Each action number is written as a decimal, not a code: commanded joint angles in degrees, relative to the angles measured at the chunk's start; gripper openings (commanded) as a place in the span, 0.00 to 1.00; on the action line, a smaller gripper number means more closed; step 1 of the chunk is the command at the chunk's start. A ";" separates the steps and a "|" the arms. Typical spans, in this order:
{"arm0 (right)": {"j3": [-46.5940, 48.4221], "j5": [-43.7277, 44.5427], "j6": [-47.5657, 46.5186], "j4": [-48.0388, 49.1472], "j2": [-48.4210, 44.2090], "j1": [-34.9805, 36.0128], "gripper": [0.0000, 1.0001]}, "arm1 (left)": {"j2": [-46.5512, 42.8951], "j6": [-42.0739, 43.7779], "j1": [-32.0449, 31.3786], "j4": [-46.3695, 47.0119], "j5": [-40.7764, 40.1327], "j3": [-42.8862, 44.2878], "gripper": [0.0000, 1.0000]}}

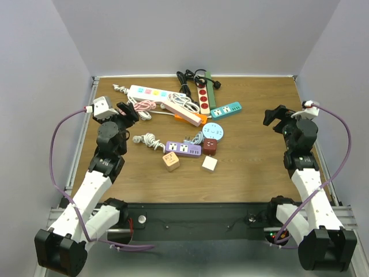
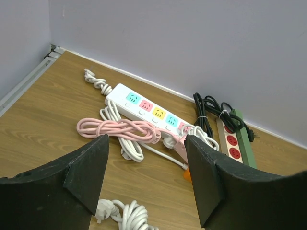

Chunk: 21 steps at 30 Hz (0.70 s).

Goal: Insert the plug

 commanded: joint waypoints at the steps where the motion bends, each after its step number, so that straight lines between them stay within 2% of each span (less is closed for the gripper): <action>1: 1.85 1.22 -1.29 0.86 0.11 0.17 1.00 | 0.21 2.46 -1.59 1.13 -3.14 3.77 0.75; 9: 2.11 1.14 -1.29 0.60 1.96 0.17 1.00 | 4.87 4.49 -5.72 -0.10 -3.06 5.08 0.75; 13: 1.76 1.31 -1.21 0.42 1.96 0.17 1.00 | 9.96 3.88 -11.24 -2.47 -3.06 8.24 0.75; 21: 1.41 1.40 -1.12 0.42 3.45 0.17 1.00 | 20.25 -1.31 -18.29 -6.17 1.86 11.76 0.75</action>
